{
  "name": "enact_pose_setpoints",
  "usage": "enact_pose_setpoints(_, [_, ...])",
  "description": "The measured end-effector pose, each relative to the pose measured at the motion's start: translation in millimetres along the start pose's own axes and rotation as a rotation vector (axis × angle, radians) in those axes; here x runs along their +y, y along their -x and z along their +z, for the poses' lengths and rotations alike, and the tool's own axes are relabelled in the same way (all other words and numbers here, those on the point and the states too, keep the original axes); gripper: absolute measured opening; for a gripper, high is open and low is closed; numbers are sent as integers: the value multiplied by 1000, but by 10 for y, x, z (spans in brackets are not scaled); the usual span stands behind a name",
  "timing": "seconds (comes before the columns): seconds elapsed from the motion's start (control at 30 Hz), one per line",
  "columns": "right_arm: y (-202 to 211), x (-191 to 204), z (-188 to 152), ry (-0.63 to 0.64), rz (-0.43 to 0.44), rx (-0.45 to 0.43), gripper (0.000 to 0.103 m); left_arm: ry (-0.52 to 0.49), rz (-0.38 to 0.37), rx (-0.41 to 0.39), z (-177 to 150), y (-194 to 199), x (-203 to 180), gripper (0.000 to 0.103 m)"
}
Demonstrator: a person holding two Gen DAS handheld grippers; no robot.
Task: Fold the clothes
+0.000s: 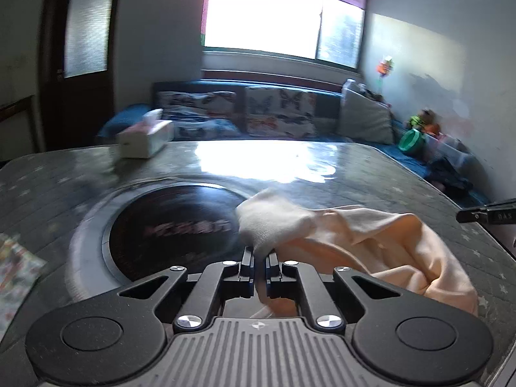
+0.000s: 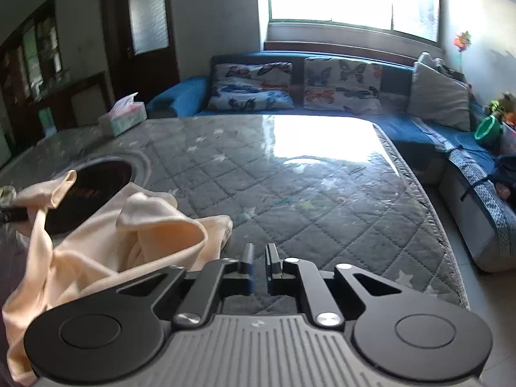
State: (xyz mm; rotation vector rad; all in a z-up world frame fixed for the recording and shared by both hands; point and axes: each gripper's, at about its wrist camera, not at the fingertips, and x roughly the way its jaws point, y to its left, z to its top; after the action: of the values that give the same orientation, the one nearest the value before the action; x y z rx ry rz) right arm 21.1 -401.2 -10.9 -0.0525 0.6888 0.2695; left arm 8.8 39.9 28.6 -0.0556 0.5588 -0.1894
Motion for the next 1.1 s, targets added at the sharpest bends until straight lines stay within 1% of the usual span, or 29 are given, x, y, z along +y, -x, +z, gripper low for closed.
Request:
enact_pose_setpoints(0.07, [-65, 75, 25, 27, 25, 8, 15, 44, 38, 4, -59, 98, 109, 7])
enact_pose_setpoints(0.1, [-104, 117, 47, 39, 36, 5, 24, 63, 55, 3, -86, 143, 159, 7])
enact_pose_setpoints(0.13, [-146, 161, 70, 54, 47, 4, 27, 80, 71, 2, -111, 185, 201, 7])
enact_pose_setpoints(0.2, [-271, 268, 131, 99, 71, 4, 31, 112, 99, -2, -173, 291, 300, 7])
enact_pose_setpoints(0.3, [-498, 433, 200, 177, 107, 34, 40, 133, 134, -2, -225, 412, 389, 7])
enact_pose_setpoints(0.47, [-836, 650, 238, 283, 115, 84, 43, 166, 180, 11, -390, 586, 497, 6])
enact_pose_setpoints(0.5, [-869, 678, 222, 297, 108, 89, 42, 172, 187, 16, -420, 608, 513, 6])
enact_pose_setpoints(0.57, [-924, 726, 200, 319, 112, 102, 31, 183, 196, 32, -486, 645, 529, 6])
enact_pose_setpoints(0.6, [-916, 738, 192, 317, 118, 100, 14, 188, 200, 40, -515, 662, 535, 6])
enact_pose_setpoints(0.63, [-900, 747, 184, 314, 121, 95, 7, 190, 200, 47, -536, 673, 538, 6])
enact_pose_setpoints(0.67, [-850, 741, 179, 311, 109, 79, 7, 194, 206, 56, -562, 685, 540, 7])
enact_pose_setpoints(0.7, [-800, 734, 173, 308, 97, 62, 3, 198, 210, 64, -586, 696, 543, 6])
enact_pose_setpoints(0.83, [-549, 633, 159, 290, 47, 0, 2, 205, 213, 83, -644, 725, 562, 7])
enact_pose_setpoints(0.93, [-383, 529, 171, 268, 5, -23, 2, 205, 222, 87, -678, 756, 568, 7])
enact_pose_setpoints(1.03, [-141, 395, 125, 246, -69, -73, 2, 218, 226, 94, -718, 791, 594, 7])
enact_pose_setpoints(1.1, [51, 272, 50, 203, -115, -94, 2, 226, 221, 104, -744, 797, 609, 7])
